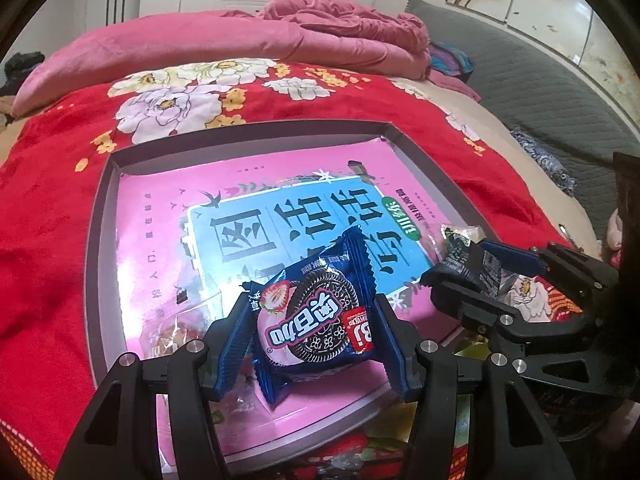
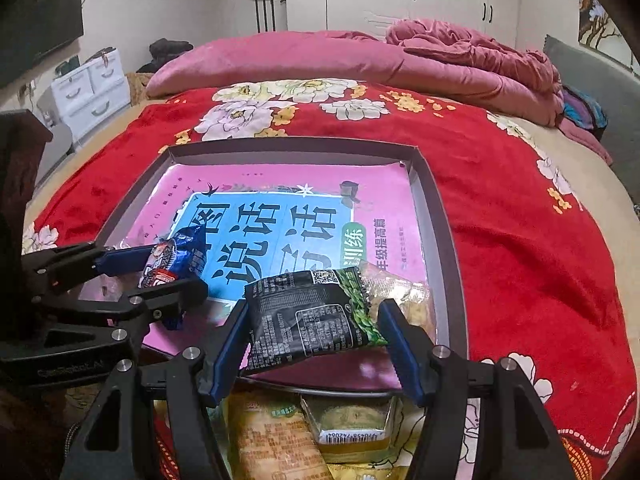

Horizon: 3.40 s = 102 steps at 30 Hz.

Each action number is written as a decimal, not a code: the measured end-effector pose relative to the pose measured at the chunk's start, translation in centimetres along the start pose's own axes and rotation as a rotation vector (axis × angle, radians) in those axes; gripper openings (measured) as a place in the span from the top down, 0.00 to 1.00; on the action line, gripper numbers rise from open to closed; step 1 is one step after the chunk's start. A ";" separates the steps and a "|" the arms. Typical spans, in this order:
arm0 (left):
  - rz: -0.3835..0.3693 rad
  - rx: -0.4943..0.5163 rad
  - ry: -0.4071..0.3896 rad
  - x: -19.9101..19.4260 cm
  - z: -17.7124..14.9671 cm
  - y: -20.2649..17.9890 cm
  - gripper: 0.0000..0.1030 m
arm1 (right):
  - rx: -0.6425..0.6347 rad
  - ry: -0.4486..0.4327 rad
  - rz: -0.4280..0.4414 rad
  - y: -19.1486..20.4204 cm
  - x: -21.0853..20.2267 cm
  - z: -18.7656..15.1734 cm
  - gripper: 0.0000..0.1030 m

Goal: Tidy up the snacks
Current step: 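Lower the blue Oreo packet with left tool while right tool lowers the black-green packet into the tray, then open left gripper releasing the Oreo packet while right gripper releases the black-green packet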

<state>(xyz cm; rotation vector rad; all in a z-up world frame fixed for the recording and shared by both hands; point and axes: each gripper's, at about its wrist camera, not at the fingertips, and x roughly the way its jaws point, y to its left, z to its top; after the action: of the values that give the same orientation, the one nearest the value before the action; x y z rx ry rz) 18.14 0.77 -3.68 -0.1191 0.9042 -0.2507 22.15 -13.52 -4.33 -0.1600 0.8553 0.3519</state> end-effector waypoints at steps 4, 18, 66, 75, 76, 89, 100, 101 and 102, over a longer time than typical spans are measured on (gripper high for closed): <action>0.019 0.004 0.002 0.1 0.0 0.0 0.42 | -0.008 0.001 -0.011 0.1 0.1 -0.1 0.37; 0.070 0.042 0.005 0.3 -0.4 -0.6 0.41 | -0.104 0.023 -0.151 0.8 0.7 -0.6 0.37; 0.007 0.017 0.046 0.3 -0.4 -0.7 0.38 | 0.006 0.025 -0.091 -0.4 -0.5 -1.1 0.27; -0.033 -0.024 0.044 -0.1 -0.2 -0.2 0.34 | 0.010 -0.017 -0.086 -0.3 -1.5 -0.8 0.23; -0.036 -0.032 0.041 -0.2 -0.1 -0.1 0.34 | 0.012 -0.020 -0.086 -0.4 -1.6 -0.7 0.22; -0.048 -0.056 -0.002 -1.5 0.3 0.3 0.31 | 0.034 -0.057 -0.094 -1.1 -3.1 -0.6 0.22; -0.066 -0.096 -0.045 -2.9 0.6 1.0 0.27 | 0.070 -0.120 -0.068 -1.4 -4.7 -0.4 0.18; -0.067 -0.098 -0.046 -2.9 0.6 1.0 0.27 | 0.069 -0.123 -0.068 -1.4 -4.8 -0.3 0.18; -0.066 -0.098 -0.047 -3.0 0.5 1.0 0.27 | 0.069 -0.126 -0.067 -1.4 -4.9 -0.3 0.18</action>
<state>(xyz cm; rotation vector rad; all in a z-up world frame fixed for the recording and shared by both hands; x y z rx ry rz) 16.97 2.53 -1.30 -0.2453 0.8669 -0.2639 19.48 -16.06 -0.76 -0.1011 0.7350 0.2668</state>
